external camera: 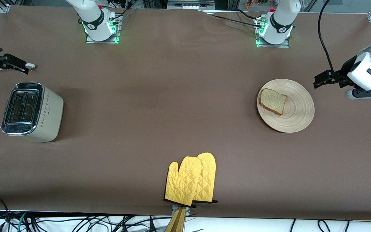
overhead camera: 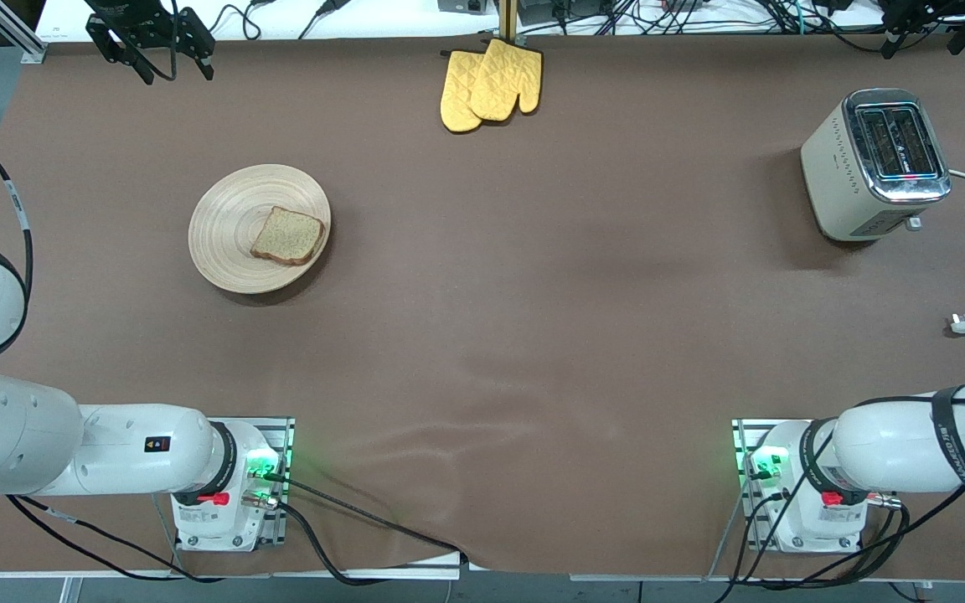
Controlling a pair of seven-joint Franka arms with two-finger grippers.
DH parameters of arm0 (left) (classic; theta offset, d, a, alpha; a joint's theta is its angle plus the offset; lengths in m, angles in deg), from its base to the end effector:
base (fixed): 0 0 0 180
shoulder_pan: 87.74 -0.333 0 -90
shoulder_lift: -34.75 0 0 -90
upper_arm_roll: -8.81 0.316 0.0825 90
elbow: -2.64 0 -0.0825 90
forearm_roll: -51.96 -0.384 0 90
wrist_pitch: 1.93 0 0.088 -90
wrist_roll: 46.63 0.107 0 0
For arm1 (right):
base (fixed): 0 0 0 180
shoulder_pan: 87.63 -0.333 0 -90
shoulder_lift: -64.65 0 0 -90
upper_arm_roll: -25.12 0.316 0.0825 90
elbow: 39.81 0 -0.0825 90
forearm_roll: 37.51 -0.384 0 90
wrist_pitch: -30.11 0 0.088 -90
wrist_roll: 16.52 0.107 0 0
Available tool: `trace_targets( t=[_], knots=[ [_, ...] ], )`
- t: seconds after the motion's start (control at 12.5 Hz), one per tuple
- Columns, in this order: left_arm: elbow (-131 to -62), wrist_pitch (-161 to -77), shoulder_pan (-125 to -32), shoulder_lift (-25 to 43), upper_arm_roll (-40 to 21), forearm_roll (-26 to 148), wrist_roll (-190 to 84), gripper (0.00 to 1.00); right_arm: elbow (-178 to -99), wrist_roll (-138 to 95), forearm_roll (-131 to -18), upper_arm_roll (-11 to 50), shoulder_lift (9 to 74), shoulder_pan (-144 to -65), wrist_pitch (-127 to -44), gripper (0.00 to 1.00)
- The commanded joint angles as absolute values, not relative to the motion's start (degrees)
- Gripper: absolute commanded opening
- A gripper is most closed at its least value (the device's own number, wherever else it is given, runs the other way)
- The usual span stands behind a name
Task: Move plate and put bread in toaster
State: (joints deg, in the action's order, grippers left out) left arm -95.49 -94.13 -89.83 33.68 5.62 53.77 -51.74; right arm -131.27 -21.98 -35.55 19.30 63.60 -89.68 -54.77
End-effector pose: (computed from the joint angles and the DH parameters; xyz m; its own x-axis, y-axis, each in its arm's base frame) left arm 0.5548 -0.0137 0.5506 0.9897 0.0711 -0.1242 0.0743 -0.9970 0.0212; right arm 0.5471 -0.0395 0.5954 0.9904 0.0268 -0.1354 0.0302 -0.9993 0.0232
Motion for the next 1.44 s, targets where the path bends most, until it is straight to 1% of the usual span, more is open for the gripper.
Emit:
trace_targets(
  t=[0.0,0.96,1.2,1.36],
  knots=[
    [-96.86,-94.57,-90.46,34.92,5.29,54.86,-51.99,1.00,-130.87,-22.49,-35.40,19.50,63.77,-89.47,-54.09,1.00],
    [-94.84,-94.39,-90.55,35.10,5.73,53.80,-51.29,1.00,-130.87,-22.93,-35.58,19.15,63.77,-89.38,-53.92,1.00],
    [-95.36,-93.60,-92.82,37.38,5.56,53.80,-51.12,1.00,-130.87,-22.93,-35.58,19.15,63.77,-89.38,-53.83,1.00],
    [-94.84,-93.69,-92.92,37.12,5.82,53.72,-50.77,1.00,-130.87,-22.93,-35.58,19.15,63.69,-89.30,-53.83,1.00]
  ],
)
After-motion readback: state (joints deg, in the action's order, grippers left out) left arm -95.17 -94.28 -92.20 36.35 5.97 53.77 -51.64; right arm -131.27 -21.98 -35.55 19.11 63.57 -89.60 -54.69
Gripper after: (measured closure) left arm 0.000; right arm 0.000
